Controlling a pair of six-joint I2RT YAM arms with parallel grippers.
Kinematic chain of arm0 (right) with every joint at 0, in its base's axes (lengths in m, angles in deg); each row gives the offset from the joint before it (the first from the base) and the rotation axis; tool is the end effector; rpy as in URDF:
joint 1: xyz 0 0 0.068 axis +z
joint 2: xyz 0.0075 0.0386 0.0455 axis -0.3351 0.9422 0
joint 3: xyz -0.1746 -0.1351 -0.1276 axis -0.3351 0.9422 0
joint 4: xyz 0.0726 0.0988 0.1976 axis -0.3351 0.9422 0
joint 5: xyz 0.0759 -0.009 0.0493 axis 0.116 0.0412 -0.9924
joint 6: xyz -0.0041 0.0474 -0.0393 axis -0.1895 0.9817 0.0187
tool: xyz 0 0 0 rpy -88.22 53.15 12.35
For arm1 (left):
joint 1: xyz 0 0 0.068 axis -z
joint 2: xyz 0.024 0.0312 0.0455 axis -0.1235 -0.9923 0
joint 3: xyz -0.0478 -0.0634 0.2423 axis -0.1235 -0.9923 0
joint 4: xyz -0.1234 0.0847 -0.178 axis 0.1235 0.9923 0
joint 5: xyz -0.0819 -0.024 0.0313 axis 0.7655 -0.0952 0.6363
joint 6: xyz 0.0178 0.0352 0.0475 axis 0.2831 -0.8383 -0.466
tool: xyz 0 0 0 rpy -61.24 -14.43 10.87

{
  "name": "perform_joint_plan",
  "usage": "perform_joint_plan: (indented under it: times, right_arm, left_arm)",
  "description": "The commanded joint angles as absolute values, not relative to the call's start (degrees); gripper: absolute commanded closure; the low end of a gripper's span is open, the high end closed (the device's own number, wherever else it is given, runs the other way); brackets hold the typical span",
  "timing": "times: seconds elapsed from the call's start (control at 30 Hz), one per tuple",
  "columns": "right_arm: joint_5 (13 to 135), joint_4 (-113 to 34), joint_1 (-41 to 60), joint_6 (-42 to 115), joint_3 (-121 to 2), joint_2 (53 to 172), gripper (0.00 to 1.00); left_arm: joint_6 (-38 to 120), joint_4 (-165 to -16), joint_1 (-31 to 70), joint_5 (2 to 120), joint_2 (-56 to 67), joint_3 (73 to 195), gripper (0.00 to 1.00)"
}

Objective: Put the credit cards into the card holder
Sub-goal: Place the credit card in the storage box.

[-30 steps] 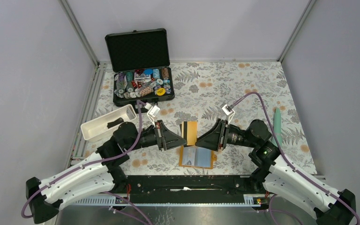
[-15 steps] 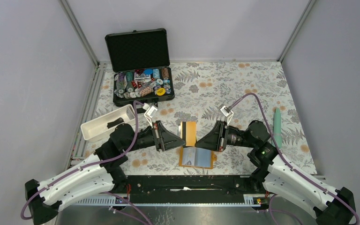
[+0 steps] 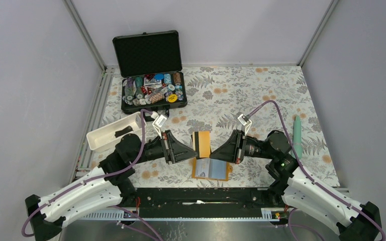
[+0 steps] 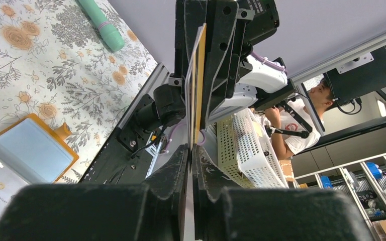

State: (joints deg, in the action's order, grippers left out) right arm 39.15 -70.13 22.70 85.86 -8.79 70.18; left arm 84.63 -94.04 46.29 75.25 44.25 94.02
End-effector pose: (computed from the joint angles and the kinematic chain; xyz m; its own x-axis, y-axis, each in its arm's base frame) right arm 0.0940 0.1276 0.3027 -0.6969 0.1974 -0.6894 -0.7130 -0.0881 0.6956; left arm 0.0795 -0.1368 0.3075 -0.7831 -0.2157 -0.5833 0.5716 0.1199 -0.8117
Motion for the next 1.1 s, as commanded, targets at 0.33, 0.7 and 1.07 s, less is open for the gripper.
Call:
perform_joint_plan:
  times: [0.33, 0.7, 1.07]
  right_arm:
    - [39.36, -70.45, 22.75, 84.42, -9.22, 68.73, 1.00]
    - [41.15, -68.04, 22.86, 82.94, -9.56, 67.52, 1.00]
    - [45.13, -63.76, 22.86, 80.46, -9.45, 65.70, 1.00]
  left_arm:
    - [82.65, -93.14, 45.73, 73.97, 47.56, 94.27, 1.00]
    - [81.97, -92.34, 45.58, 73.88, 48.37, 94.58, 1.00]
    - [79.37, -84.66, 44.07, 68.40, 51.64, 96.61, 1.00]
